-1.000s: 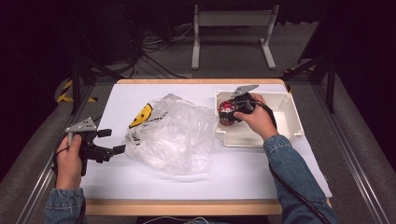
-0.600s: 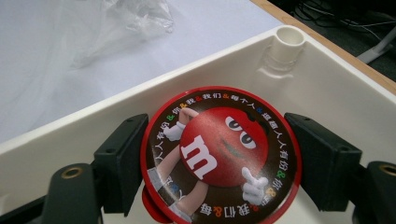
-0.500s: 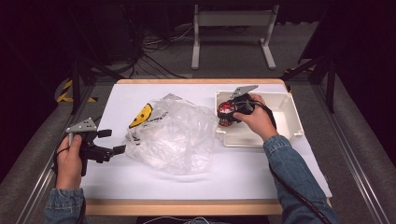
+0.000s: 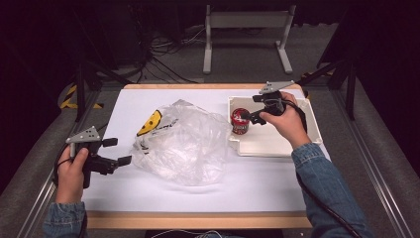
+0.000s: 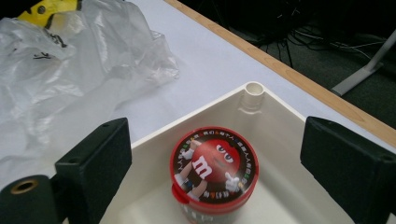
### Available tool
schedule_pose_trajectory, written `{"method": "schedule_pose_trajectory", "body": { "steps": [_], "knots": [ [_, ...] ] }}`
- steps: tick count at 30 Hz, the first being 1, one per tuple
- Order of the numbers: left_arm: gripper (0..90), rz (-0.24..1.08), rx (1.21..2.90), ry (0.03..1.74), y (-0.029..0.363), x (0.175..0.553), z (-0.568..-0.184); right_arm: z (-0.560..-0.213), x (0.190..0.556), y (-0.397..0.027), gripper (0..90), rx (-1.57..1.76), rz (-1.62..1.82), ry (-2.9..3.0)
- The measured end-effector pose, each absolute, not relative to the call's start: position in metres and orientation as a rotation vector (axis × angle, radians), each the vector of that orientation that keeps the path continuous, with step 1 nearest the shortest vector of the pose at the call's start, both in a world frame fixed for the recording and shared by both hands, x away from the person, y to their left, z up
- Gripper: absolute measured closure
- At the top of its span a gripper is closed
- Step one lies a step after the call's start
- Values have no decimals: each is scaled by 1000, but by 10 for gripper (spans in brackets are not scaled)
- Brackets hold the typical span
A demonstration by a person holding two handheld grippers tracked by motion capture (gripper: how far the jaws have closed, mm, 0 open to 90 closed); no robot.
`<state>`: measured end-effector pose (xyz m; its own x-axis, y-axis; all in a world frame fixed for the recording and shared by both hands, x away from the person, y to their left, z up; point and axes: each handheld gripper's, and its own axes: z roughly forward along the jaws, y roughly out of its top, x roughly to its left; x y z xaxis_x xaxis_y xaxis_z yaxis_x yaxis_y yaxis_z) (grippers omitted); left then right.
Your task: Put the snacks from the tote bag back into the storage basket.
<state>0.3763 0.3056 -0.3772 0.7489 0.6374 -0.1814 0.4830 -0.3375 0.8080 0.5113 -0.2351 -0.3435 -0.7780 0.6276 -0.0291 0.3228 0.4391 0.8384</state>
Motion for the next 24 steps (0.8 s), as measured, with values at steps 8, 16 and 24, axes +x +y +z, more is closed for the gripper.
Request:
{"method": "schedule_pose_trajectory", "body": {
  "steps": [8,16,24],
  "knots": [
    [33,197,1989,847,310,372,-378,-328,484,-250,84,795,1259,2359],
    [32,197,2000,836,306,374,-378,-316,454,-267,89,824,1308,2347],
    [34,177,1994,842,298,376,-382,-310,428,-288,40,799,1394,2322]
  ]
}}
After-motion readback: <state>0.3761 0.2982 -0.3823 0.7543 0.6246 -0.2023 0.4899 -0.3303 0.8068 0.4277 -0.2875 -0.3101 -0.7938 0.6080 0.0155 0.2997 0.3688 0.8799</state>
